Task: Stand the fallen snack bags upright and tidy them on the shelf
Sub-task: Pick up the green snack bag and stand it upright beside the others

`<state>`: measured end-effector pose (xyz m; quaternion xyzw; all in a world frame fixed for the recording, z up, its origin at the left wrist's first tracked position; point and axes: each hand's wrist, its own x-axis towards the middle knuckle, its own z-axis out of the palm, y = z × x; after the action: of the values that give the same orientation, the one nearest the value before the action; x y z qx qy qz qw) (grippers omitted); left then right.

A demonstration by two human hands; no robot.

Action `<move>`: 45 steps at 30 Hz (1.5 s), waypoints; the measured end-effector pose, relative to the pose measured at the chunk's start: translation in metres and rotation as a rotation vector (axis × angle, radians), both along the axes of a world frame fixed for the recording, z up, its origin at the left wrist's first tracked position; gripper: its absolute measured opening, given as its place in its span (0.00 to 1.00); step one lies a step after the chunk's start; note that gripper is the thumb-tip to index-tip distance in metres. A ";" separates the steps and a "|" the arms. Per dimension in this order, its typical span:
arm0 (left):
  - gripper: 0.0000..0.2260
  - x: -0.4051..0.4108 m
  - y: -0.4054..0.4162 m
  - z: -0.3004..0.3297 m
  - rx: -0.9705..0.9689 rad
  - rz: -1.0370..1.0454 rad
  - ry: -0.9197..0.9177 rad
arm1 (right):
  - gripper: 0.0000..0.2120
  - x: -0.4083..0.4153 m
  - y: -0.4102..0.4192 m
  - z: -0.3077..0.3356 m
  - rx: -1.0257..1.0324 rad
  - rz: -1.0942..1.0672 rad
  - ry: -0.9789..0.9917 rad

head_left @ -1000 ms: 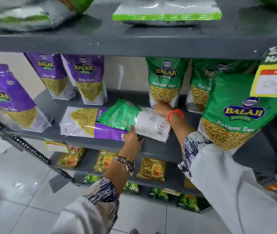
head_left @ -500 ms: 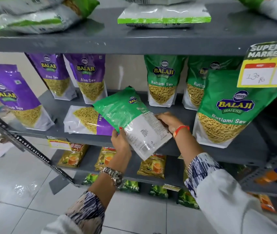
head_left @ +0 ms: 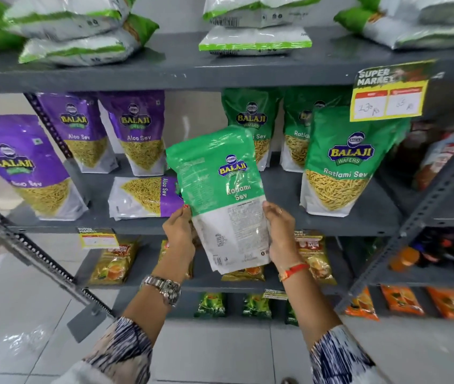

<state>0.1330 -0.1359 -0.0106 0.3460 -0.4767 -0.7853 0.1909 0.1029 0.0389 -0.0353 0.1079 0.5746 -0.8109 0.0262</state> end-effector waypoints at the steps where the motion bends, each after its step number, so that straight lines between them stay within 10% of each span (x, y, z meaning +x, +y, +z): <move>1: 0.07 -0.001 -0.001 0.004 0.007 0.000 -0.008 | 0.05 0.006 0.001 0.001 -0.007 -0.022 0.008; 7: 0.07 0.022 0.001 0.036 -0.121 -0.357 0.136 | 0.06 0.060 0.025 0.012 -0.199 -0.177 0.066; 17: 0.12 0.051 0.029 0.086 -0.446 -0.209 0.418 | 0.05 0.078 0.020 0.057 -0.424 -0.128 0.256; 23: 0.21 0.074 0.064 0.118 -0.934 -0.199 0.437 | 0.05 0.091 -0.006 0.069 0.253 -0.386 0.578; 32: 0.13 0.058 0.081 0.128 -0.977 -0.138 0.308 | 0.06 0.105 -0.050 0.044 0.753 -0.816 0.813; 38: 0.04 0.065 0.075 0.114 -0.810 -0.052 0.426 | 0.13 0.122 -0.051 0.044 0.992 -0.666 0.963; 45: 0.06 0.058 0.041 0.109 -0.594 -0.165 0.491 | 0.14 0.103 0.004 0.059 0.136 -0.378 0.529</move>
<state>0.1908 -0.0947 0.0981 0.0381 -0.6495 -0.6853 0.3272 0.2063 0.0424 0.0237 -0.0005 0.5839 -0.7613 -0.2820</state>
